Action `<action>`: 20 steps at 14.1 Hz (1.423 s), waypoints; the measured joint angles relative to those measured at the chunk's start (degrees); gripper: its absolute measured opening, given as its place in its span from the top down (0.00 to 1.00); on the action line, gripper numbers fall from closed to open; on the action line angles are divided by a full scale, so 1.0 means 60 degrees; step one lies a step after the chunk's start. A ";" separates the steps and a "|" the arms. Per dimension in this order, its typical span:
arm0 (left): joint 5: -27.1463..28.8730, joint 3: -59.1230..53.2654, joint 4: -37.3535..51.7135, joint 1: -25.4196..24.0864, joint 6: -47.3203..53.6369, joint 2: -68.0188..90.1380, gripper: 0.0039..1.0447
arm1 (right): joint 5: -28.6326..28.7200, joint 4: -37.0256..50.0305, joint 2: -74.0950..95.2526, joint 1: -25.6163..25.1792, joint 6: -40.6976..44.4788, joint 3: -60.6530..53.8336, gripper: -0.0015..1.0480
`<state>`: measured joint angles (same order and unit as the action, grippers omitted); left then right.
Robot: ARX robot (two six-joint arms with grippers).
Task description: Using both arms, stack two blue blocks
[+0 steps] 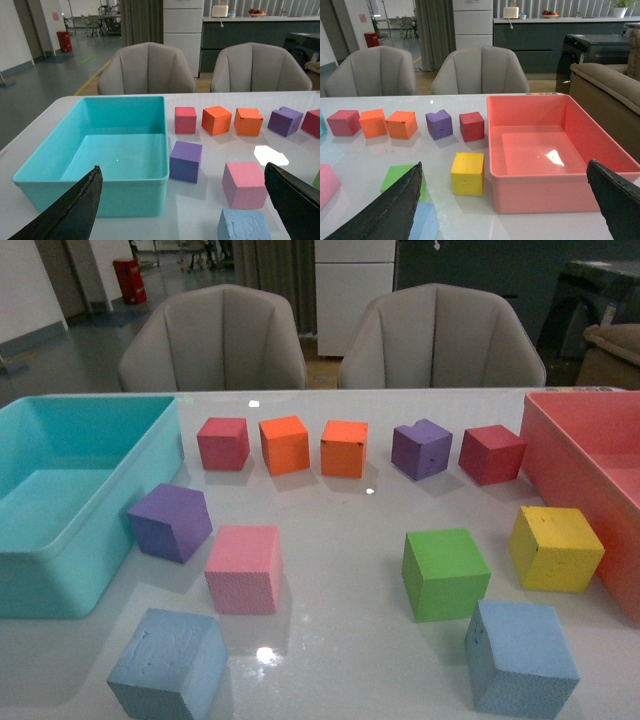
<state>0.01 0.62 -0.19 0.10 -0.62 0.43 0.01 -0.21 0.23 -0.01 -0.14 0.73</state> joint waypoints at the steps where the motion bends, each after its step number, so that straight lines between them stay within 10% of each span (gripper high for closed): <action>1: 0.0000 0.0000 0.0000 0.0000 0.0000 0.0000 0.06 | 0.0000 0.0000 0.0000 0.0000 0.0000 0.0000 0.06; 14: 0.0000 0.0000 0.0000 0.0000 0.0004 0.0000 0.06 | 0.0000 0.0000 0.0000 0.0000 0.0000 0.0000 0.06; 17: -0.0004 0.0000 0.0000 0.0000 0.0004 0.0000 0.06 | -0.4379 0.2769 0.4222 0.1923 -0.0058 0.1322 0.06; 20: 0.0000 0.0000 0.0000 0.0000 0.0000 0.0000 0.06 | -0.3413 0.4266 0.8593 0.2146 -0.0379 0.3136 0.06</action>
<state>0.01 0.62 -0.19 0.10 -0.62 0.43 -20.47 25.39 51.79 12.86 -2.42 19.55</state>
